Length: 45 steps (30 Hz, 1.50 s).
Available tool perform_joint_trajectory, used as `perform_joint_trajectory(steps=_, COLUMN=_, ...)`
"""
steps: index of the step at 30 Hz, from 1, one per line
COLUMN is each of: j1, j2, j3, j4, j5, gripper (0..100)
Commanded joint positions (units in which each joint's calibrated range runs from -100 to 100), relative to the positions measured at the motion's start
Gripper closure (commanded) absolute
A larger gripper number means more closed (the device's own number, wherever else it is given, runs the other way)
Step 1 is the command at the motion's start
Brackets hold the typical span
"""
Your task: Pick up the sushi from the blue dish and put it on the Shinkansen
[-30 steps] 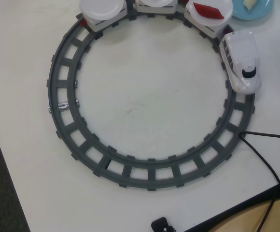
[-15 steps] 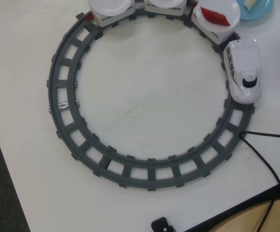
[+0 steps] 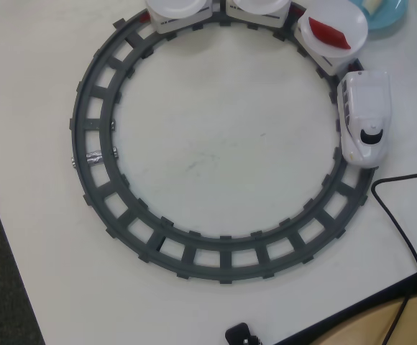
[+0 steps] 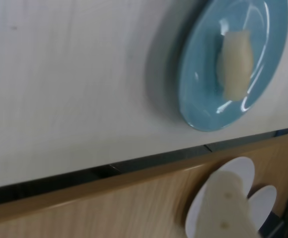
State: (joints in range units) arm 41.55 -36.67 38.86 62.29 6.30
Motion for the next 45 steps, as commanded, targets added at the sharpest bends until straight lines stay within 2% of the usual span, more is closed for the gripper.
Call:
perform_joint_trajectory(steps=1, j1=0.09, j2=22.19, j3=-20.99, j4=-0.55, j5=0.25, gripper=71)
perform_joint_trajectory(steps=6, j1=1.49, j2=45.73, j3=-42.00, j4=0.48, j5=0.25, gripper=71)
perform_joint_trajectory(steps=10, j1=1.85, j2=60.43, j3=-58.25, j4=6.30, j5=0.31, gripper=71)
perform_joint_trajectory(steps=17, j1=1.49, j2=76.55, j3=-77.55, j4=14.34, j5=3.56, gripper=71)
perform_joint_trajectory(steps=25, j1=1.41, j2=81.22, j3=-81.94, j4=14.86, j5=7.60, gripper=71)
perform_joint_trajectory(steps=34, j1=0.17, j2=84.65, j3=-81.94, j4=14.69, j5=8.91, gripper=72)
perform_joint_trajectory(steps=37, j1=-0.71, j2=85.40, j3=-81.41, j4=14.94, j5=10.53, gripper=79)
perform_joint_trajectory(steps=41, j1=-0.79, j2=85.48, j3=-81.32, j4=14.94, j5=10.58, gripper=99)
perform_joint_trajectory(steps=45, j1=-0.18, j2=84.90, j3=-81.23, j4=14.94, j5=10.37, gripper=98)
